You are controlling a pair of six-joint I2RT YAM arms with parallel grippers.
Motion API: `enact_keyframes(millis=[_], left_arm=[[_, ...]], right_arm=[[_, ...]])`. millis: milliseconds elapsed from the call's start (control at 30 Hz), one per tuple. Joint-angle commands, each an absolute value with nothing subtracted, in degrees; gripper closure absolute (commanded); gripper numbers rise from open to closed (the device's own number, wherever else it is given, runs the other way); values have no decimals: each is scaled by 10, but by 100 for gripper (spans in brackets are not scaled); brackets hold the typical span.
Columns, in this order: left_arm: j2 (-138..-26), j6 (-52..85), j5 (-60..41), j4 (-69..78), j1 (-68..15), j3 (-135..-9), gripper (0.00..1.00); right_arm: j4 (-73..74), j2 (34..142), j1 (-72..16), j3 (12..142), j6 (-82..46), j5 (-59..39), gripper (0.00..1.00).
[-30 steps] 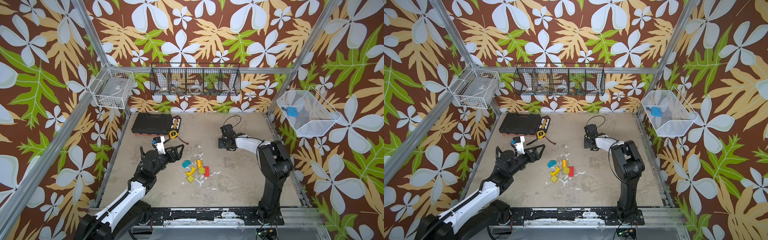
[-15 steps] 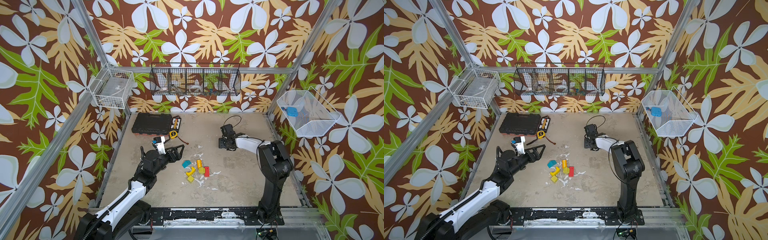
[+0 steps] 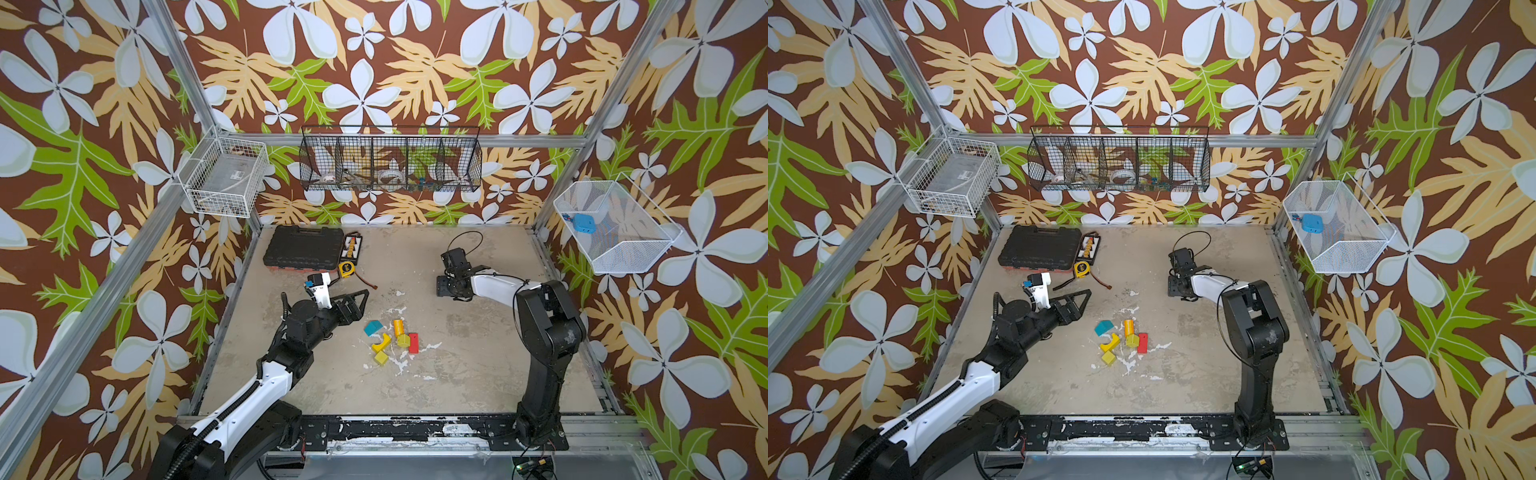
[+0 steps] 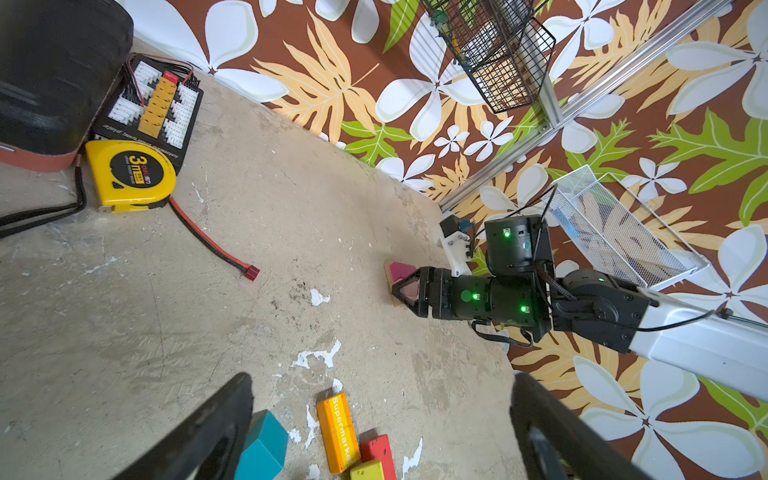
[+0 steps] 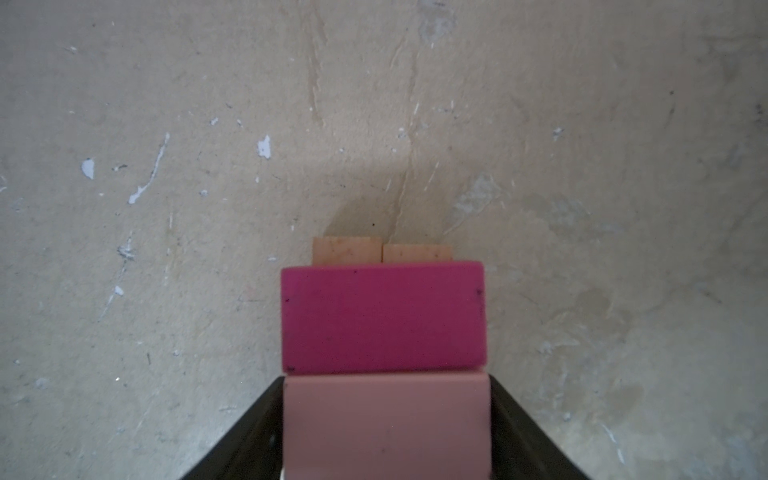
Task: Build the wood block tower
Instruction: 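Lower the pink block onto the magenta block and open the right gripper, then lift the right gripper and move it toward the red block near the robot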
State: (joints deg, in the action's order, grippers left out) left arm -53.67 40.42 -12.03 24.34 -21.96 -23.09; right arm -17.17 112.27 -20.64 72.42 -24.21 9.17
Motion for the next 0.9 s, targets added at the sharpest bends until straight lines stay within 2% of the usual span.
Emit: enact_keyframes(millis=[0, 300, 533, 700, 867], left_arm=[[-535, 402, -122, 261, -219, -236, 3], [-529, 401, -121, 259, -219, -236, 3], [-525, 399, -115, 257, -219, -236, 3], [-526, 397, -99, 251, -219, -233, 3], [-526, 403, -97, 251, -219, -231, 3]], right_arm=[[-168, 1113, -207, 721, -245, 89, 27], [-153, 1041, -206, 681, -246, 80, 22], [-135, 939, -215, 621, -267, 72, 23], [-145, 819, -251, 565, -280, -7, 24], [-160, 714, -346, 494, -277, -6, 24]])
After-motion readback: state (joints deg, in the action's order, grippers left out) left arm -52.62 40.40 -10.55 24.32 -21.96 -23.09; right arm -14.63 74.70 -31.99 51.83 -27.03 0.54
